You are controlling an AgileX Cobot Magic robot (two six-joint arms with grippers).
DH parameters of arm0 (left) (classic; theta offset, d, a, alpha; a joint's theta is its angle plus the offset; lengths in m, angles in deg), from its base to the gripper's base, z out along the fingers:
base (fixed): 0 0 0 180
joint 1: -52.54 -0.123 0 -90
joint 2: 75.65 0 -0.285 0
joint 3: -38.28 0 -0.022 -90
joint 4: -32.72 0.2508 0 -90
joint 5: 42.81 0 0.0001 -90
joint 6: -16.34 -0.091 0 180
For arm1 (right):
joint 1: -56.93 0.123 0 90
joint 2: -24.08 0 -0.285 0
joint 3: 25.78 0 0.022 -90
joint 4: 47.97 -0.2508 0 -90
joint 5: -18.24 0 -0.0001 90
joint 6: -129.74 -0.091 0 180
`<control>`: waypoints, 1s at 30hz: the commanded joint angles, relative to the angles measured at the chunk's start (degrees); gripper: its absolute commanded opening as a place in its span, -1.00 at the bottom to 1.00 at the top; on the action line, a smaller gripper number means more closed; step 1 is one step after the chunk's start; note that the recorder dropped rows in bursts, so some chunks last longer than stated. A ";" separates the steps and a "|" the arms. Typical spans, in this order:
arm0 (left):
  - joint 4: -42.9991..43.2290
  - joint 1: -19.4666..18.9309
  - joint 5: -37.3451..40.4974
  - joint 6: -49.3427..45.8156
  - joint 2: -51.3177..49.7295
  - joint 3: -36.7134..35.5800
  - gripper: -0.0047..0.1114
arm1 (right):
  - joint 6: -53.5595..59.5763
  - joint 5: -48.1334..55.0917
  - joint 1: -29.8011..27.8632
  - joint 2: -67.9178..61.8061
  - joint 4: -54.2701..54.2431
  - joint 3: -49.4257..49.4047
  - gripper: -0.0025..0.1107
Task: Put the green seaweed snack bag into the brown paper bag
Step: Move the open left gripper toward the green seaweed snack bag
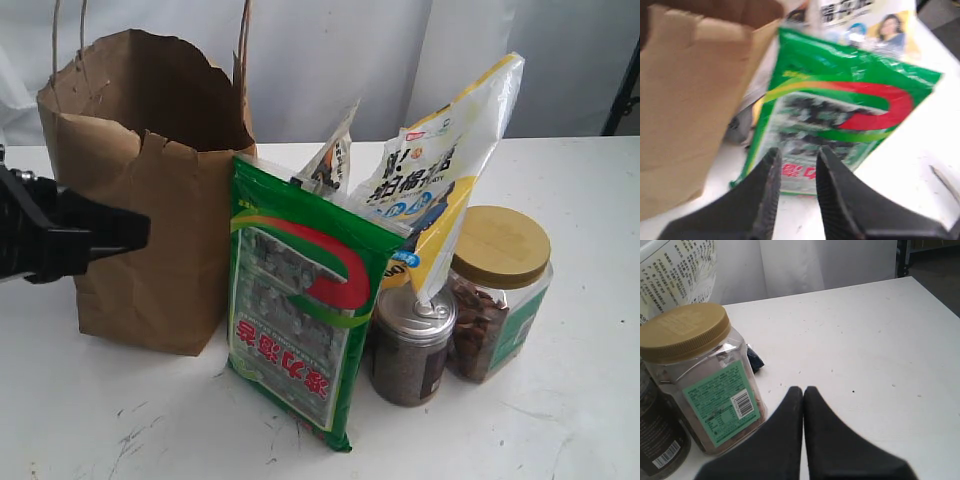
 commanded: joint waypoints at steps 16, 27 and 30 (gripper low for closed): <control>-31.10 -0.52 7.30 -37.17 -0.02 -9.23 0.88 | -0.12 -0.27 0.08 0.31 -0.03 -0.21 -0.96; -27.03 -0.52 5.26 -56.25 7.04 -6.23 0.88 | -0.12 -0.27 0.08 0.31 -0.03 -0.21 -0.96; -19.92 -0.52 4.71 -54.22 8.32 -4.16 0.88 | -0.12 -0.27 0.08 0.31 -0.03 -0.21 -0.96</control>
